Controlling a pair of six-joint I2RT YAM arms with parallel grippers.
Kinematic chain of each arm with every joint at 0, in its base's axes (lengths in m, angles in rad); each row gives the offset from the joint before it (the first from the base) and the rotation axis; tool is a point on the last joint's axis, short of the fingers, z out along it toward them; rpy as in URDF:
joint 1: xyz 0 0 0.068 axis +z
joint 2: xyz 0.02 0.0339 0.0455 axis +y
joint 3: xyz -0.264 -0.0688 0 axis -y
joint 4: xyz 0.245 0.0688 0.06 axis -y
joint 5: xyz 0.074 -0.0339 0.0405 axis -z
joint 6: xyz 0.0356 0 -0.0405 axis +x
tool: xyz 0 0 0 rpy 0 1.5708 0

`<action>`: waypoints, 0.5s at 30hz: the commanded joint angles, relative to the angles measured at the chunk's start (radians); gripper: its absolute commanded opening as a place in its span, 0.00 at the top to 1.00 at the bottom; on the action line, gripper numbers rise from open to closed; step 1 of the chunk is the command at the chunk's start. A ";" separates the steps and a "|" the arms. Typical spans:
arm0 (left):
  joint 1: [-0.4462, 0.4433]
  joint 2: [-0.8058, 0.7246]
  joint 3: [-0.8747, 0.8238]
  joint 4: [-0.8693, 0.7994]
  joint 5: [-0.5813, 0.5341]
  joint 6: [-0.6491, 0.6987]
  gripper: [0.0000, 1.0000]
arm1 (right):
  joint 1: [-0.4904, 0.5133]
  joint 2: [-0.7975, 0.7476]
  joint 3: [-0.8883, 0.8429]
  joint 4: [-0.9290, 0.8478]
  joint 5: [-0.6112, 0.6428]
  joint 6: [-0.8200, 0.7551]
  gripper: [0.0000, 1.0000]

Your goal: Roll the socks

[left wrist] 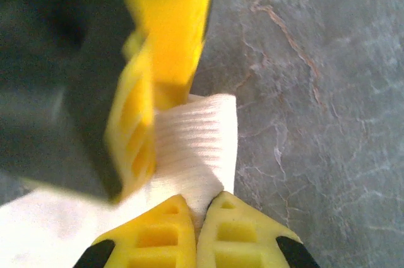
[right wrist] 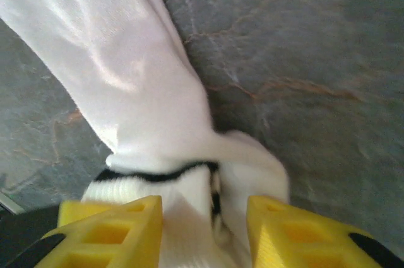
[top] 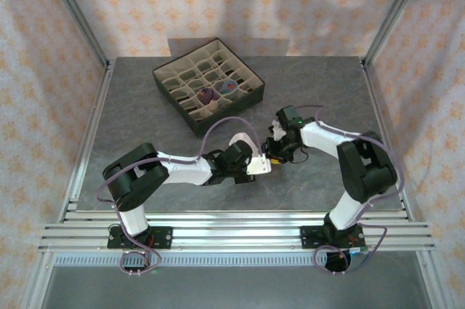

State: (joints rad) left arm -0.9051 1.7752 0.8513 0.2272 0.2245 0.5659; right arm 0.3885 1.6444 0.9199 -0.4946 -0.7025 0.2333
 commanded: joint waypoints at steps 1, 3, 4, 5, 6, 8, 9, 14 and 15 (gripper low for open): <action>0.049 0.000 -0.012 -0.098 0.114 -0.190 1.00 | -0.036 -0.113 -0.058 0.106 -0.032 0.051 0.59; 0.077 0.006 -0.005 -0.109 0.165 -0.258 1.00 | -0.049 -0.149 -0.090 0.158 -0.062 0.064 0.57; 0.087 0.010 0.001 -0.115 0.186 -0.283 1.00 | -0.048 -0.155 -0.096 0.165 -0.067 0.056 0.57; 0.101 0.014 0.007 -0.121 0.214 -0.312 1.00 | -0.048 -0.158 -0.100 0.171 -0.073 0.046 0.56; 0.111 0.021 0.012 -0.122 0.234 -0.346 1.00 | -0.049 -0.153 -0.102 0.177 -0.080 0.037 0.56; 0.143 0.040 0.034 -0.139 0.286 -0.402 1.00 | -0.048 -0.142 -0.106 0.192 -0.099 0.023 0.56; 0.157 0.052 0.045 -0.151 0.311 -0.431 1.00 | -0.048 -0.137 -0.109 0.209 -0.108 0.020 0.57; 0.215 0.093 0.065 -0.139 0.410 -0.532 1.00 | -0.047 -0.112 -0.104 0.268 -0.135 0.005 0.58; 0.225 0.099 0.062 -0.123 0.429 -0.551 1.00 | -0.045 -0.105 -0.098 0.271 -0.138 -0.007 0.58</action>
State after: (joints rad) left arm -0.7048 1.8301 0.9203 0.1692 0.5838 0.1242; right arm 0.3393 1.5204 0.8196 -0.2802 -0.8127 0.2596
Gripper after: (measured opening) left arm 0.047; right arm 0.421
